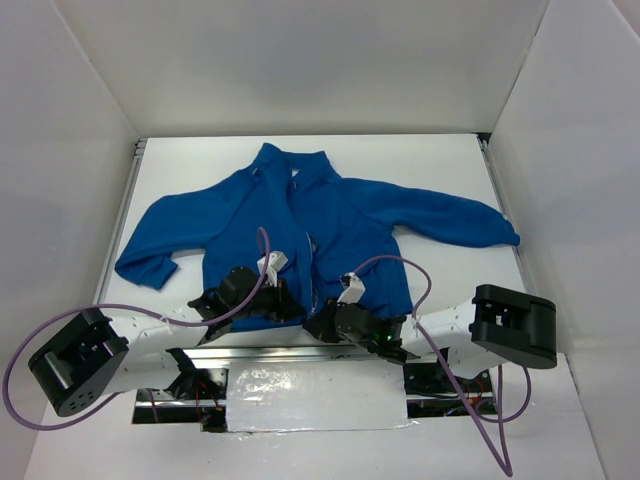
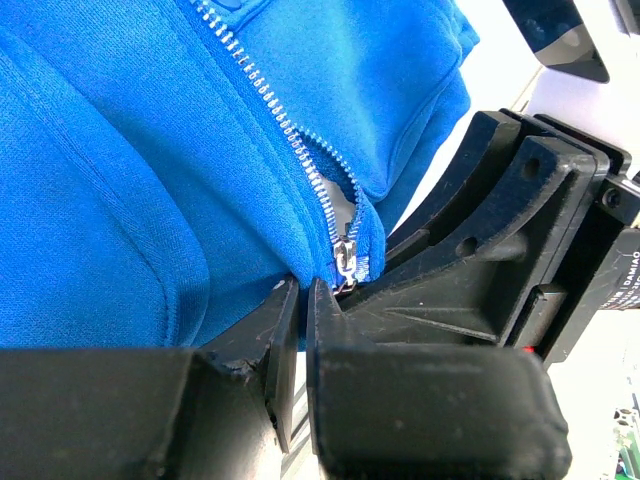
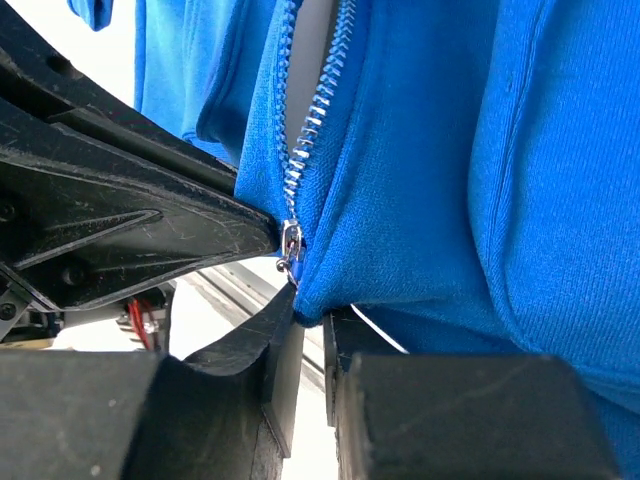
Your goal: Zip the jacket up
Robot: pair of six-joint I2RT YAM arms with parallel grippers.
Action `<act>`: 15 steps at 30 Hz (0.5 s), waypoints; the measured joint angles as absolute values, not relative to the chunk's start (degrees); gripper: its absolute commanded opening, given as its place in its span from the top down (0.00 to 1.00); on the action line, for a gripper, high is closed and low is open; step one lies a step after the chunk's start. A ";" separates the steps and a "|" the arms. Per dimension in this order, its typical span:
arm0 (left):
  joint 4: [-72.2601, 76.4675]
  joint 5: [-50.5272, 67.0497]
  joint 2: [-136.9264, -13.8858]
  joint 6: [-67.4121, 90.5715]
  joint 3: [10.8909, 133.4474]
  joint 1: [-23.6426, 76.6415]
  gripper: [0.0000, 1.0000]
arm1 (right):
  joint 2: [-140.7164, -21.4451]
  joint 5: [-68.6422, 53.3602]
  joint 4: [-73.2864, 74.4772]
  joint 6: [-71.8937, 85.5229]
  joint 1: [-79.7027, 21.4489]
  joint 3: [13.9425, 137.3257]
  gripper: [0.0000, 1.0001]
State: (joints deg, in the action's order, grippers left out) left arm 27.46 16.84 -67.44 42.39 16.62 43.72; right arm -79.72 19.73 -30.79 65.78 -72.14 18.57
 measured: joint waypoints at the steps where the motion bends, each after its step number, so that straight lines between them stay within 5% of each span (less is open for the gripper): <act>1: 27.46 16.84 -67.44 42.39 16.62 43.72 1.00 | -79.72 19.62 -30.63 66.35 -72.14 18.59 0.82; 15: 27.44 16.84 -67.44 42.37 16.62 43.86 1.00 | -79.29 19.75 -26.72 71.77 -72.66 20.08 0.99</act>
